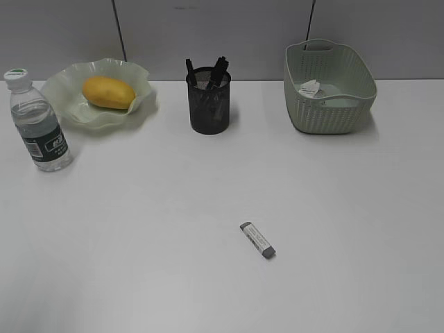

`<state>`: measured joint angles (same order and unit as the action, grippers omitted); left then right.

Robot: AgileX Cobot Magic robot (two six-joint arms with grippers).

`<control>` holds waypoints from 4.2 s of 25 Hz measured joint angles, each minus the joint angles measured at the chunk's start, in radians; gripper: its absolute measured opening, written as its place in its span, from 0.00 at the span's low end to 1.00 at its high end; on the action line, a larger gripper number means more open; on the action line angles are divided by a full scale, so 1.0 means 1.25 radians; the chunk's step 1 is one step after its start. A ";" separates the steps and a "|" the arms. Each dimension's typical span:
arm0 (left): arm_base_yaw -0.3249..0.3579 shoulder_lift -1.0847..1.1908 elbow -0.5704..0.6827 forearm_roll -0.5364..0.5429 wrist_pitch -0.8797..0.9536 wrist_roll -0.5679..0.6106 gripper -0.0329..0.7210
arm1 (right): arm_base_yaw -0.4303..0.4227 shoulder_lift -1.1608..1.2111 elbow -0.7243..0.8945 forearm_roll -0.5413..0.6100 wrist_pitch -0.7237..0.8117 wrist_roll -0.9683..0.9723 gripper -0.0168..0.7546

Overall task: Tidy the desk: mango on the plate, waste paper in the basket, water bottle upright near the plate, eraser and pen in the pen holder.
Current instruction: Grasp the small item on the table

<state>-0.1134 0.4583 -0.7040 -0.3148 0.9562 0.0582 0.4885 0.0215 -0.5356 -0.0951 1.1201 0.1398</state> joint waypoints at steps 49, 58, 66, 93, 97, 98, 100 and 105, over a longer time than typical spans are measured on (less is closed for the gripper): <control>-0.648 1.313 -0.746 0.205 0.064 -0.544 0.45 | 0.000 0.000 0.000 0.001 -0.002 -0.004 0.59; -0.676 1.411 -0.831 0.252 0.085 -0.624 0.46 | 0.000 0.000 0.000 0.001 -0.002 -0.004 0.59; -0.664 1.418 -0.834 0.262 0.102 -0.804 0.66 | 0.000 0.000 0.000 0.001 -0.002 -0.004 0.59; -0.654 1.489 -0.840 0.270 0.059 -0.871 0.42 | 0.000 0.000 0.000 0.001 -0.002 -0.004 0.56; -0.652 1.489 -0.840 0.272 0.068 -0.869 0.26 | 0.000 0.000 0.000 0.001 -0.003 -0.005 0.56; -0.652 1.489 -0.840 0.272 0.068 -0.864 0.25 | 0.000 0.000 0.000 0.001 -0.003 -0.005 0.56; -0.652 1.487 -0.840 0.273 0.065 -0.853 0.25 | 0.000 0.000 0.000 0.001 -0.003 -0.005 0.56; -0.652 1.463 -0.840 0.310 0.062 -0.794 0.25 | 0.000 0.000 0.000 0.001 -0.003 -0.005 0.56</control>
<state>-0.9289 2.2876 -1.7544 0.0733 1.0341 -0.9341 0.4885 0.0215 -0.5356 -0.0939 1.1168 0.1337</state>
